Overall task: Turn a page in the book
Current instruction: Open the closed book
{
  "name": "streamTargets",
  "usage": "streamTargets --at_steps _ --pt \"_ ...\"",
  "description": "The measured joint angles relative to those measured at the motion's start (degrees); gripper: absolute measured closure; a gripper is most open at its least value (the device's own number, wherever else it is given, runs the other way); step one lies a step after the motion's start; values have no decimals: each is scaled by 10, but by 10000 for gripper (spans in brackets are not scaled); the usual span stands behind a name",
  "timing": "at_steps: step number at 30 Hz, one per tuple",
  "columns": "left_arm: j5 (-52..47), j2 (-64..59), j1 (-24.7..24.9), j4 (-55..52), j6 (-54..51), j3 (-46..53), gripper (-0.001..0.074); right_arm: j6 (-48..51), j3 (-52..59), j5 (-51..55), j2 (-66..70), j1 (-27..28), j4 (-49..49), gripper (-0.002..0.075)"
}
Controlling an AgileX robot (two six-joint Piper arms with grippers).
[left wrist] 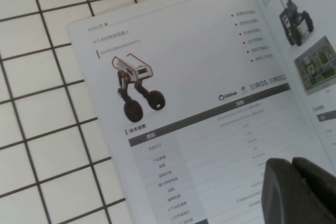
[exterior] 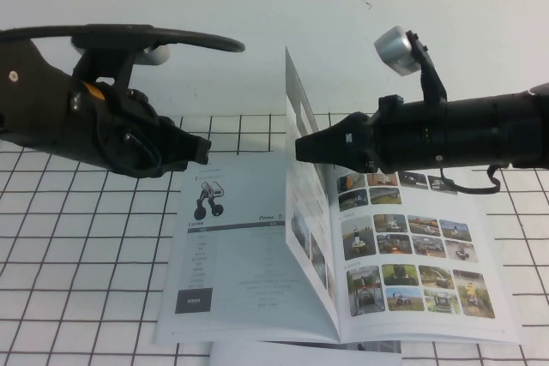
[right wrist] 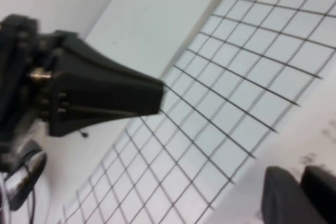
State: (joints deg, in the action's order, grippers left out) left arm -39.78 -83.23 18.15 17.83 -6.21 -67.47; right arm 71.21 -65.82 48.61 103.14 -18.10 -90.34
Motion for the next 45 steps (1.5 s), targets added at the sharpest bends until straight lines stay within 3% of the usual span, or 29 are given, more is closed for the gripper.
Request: streamTargets --at_steps 2,6,28,37,45 --pt "-2 4 0 -9 6 1 737 0 0 -14 8 0 -1 683" --pt "-2 11 0 -14 11 2 737 0 0 -32 31 -1 -5 717" --pt "-30 19 0 58 -8 5 737 23 0 -133 190 -55 -9 726" --pt "-34 19 0 104 -58 5 737 32 -4 -99 198 -58 -11 726" --pt "-33 -7 0 203 -139 5 737 -48 0 -137 78 -52 124 726"
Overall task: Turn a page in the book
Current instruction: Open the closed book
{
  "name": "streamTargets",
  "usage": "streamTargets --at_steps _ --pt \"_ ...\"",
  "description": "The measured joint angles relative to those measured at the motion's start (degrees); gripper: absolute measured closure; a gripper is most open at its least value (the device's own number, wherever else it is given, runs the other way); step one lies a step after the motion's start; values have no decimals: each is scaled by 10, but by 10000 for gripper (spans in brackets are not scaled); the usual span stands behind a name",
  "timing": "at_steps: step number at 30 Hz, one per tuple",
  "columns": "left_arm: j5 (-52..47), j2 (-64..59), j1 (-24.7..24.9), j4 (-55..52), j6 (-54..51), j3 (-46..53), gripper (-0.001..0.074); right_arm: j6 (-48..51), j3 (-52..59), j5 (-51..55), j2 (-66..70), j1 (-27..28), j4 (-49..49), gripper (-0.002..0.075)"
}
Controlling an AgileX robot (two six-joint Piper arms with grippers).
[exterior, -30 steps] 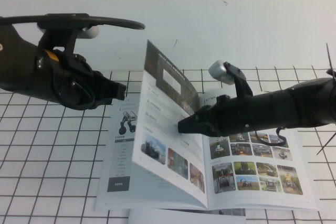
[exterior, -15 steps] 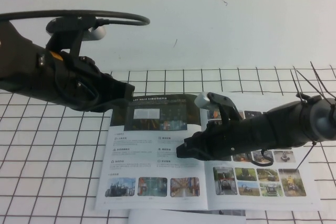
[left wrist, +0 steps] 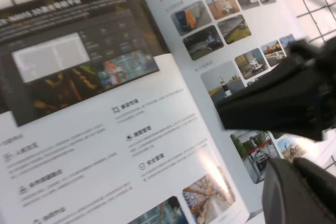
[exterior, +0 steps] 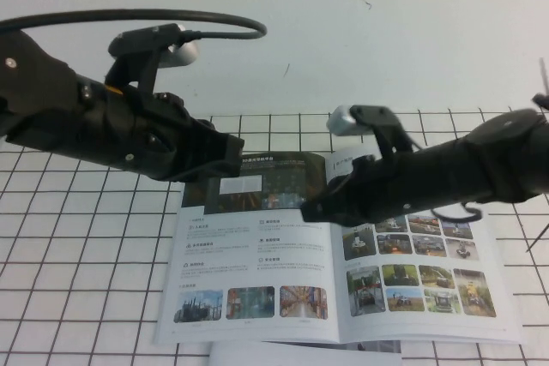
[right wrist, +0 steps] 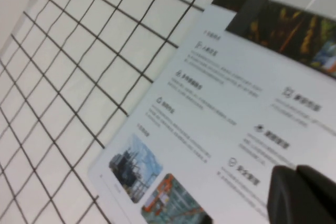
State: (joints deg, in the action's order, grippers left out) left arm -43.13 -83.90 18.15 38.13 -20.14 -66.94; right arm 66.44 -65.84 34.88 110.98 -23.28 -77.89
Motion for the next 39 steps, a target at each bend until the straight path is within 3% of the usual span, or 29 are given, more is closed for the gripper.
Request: streamTargets --at_steps 9,14,19,31,39 --pt "20 -114 0 107 -87 0 737 -216 1 27 -139 63 325 726" --pt "47 -185 0 138 -119 0 737 -340 1 81 -216 68 516 726" --pt "85 -238 0 145 -121 0 737 -421 1 139 -282 68 646 726" --pt "137 -287 0 144 -144 0 737 -510 1 236 -450 68 808 726" --pt "177 -140 0 108 -178 0 737 -513 17 277 -622 68 848 726"
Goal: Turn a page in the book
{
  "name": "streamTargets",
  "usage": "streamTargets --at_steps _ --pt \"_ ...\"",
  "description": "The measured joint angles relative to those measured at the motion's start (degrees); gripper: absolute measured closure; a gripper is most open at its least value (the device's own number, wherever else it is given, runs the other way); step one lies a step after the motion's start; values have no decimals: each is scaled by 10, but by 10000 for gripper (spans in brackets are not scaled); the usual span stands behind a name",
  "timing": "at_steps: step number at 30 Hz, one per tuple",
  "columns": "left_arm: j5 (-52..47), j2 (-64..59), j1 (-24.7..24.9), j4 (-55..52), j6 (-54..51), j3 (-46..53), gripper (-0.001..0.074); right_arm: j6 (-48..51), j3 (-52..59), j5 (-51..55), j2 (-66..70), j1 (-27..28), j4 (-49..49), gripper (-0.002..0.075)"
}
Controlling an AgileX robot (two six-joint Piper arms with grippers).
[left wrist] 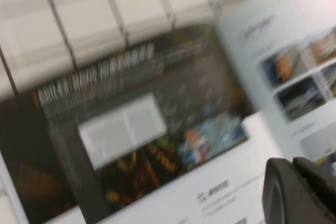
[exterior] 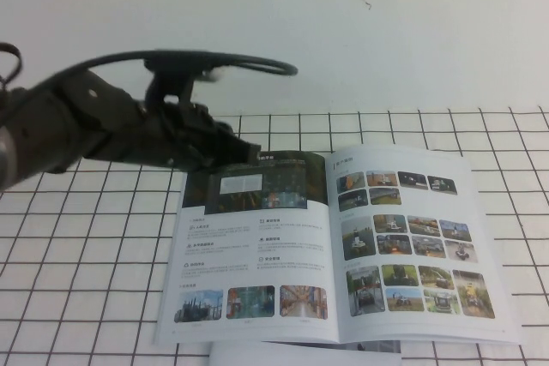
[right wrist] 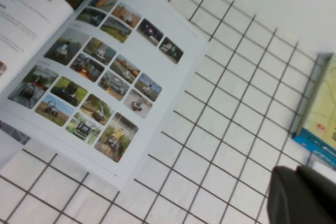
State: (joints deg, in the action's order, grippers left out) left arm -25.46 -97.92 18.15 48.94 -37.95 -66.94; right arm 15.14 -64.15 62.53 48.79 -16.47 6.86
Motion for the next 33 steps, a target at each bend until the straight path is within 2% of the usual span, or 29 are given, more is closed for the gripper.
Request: streamTargets --at_steps 4,10,18,26,33 --pt "22 101 0 -5 -27 0 737 0 50 -4 -92 0 21 726" --pt "102 224 0 -5 -58 20 737 -6 195 -67 -197 0 1 727" --pt "260 364 0 11 -117 173 737 -35 351 -215 -243 0 -24 727" --pt "295 479 0 14 -127 281 737 -38 410 -218 -257 0 -34 727" --pt "292 557 0 14 -136 315 738 -38 413 -205 -257 0 -57 727"
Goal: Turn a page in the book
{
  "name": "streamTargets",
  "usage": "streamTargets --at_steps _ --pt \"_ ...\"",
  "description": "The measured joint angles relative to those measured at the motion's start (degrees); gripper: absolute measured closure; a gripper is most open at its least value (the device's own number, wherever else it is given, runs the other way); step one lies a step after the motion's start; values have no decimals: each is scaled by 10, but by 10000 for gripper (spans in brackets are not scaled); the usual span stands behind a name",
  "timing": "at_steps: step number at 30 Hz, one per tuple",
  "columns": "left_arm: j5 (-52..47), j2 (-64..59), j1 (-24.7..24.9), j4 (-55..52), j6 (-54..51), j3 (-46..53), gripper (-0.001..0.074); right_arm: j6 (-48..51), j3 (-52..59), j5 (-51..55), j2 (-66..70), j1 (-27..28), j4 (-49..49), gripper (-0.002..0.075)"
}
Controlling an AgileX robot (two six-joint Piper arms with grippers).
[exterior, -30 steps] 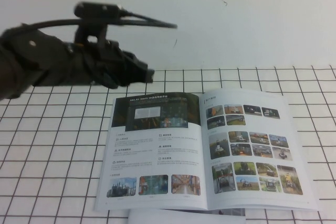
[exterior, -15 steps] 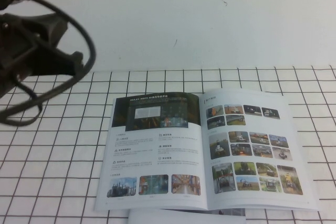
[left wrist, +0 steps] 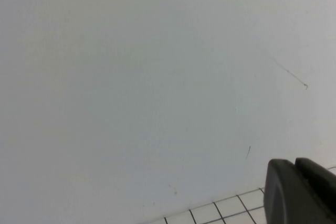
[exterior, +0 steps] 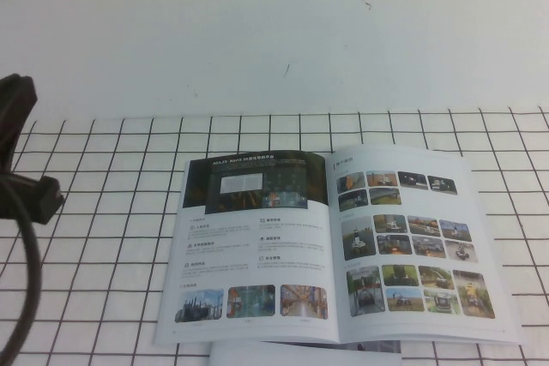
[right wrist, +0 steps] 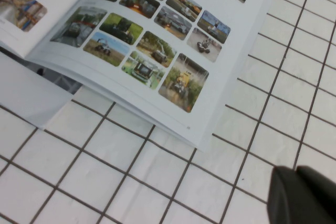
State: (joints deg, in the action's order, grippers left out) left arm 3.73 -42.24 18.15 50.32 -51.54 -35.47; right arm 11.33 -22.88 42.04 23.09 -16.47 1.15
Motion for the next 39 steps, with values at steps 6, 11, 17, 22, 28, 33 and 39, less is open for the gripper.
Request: streamTargets --at_steps 6,11,17,22,28,33,39 --pt "-10 39 0 3 0 0 738 -1 0 0 0 0 -3 727" --pt "-18 43 0 4 0 0 738 -1 0 0 0 0 -3 727" --pt "-29 43 0 4 0 0 738 -1 0 0 0 0 -4 727" --pt "-32 43 0 4 -1 0 738 -1 0 0 0 0 -4 727" --pt "5 66 -9 3 -64 33 738 -1 0 0 0 0 -4 727" --pt "21 164 -51 4 -122 124 738 -1 0 1 0 0 -6 727" --pt "26 301 -119 7 -149 277 738 -1 0 1 0 0 -11 727"
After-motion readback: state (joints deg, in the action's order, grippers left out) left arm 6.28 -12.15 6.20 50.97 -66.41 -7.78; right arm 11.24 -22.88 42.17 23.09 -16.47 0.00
